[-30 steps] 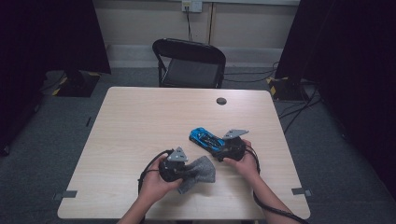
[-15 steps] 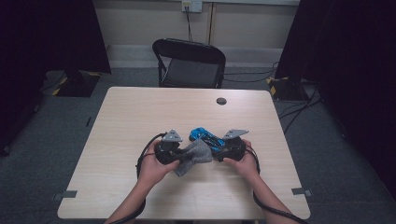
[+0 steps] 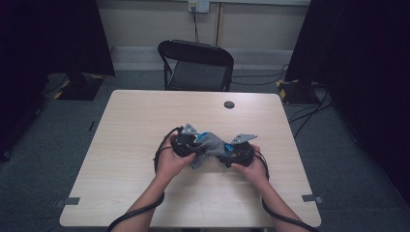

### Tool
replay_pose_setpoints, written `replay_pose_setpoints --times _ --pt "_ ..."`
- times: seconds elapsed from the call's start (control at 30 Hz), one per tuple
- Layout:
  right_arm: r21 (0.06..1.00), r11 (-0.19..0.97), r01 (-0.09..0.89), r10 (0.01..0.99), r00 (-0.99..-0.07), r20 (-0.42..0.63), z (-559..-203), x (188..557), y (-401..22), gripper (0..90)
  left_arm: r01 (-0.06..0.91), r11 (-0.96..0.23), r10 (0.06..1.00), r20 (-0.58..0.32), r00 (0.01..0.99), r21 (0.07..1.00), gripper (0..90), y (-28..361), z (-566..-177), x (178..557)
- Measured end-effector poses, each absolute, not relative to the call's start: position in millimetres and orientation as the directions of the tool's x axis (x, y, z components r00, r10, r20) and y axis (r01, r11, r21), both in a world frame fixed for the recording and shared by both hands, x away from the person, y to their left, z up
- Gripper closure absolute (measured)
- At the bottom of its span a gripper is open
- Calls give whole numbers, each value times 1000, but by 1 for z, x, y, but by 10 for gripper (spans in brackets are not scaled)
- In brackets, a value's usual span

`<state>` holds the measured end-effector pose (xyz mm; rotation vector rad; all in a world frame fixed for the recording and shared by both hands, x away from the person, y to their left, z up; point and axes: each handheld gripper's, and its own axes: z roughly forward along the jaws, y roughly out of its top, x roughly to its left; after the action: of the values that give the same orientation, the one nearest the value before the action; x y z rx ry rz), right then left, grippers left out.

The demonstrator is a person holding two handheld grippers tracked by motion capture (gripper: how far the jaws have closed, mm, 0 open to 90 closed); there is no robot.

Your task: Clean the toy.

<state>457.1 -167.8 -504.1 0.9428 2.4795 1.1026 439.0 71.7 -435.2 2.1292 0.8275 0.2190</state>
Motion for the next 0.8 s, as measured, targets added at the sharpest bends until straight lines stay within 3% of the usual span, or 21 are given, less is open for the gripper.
replay_pose_setpoints --times 0.6,0.8 --pt "737 499 455 659 -752 18 -504 457 -168 241 421 -533 578 -47 815 734 796 13 -459 454" --pt "738 500 454 658 -753 17 -504 457 -168 242 412 -540 581 -30 814 733 796 12 -461 454"
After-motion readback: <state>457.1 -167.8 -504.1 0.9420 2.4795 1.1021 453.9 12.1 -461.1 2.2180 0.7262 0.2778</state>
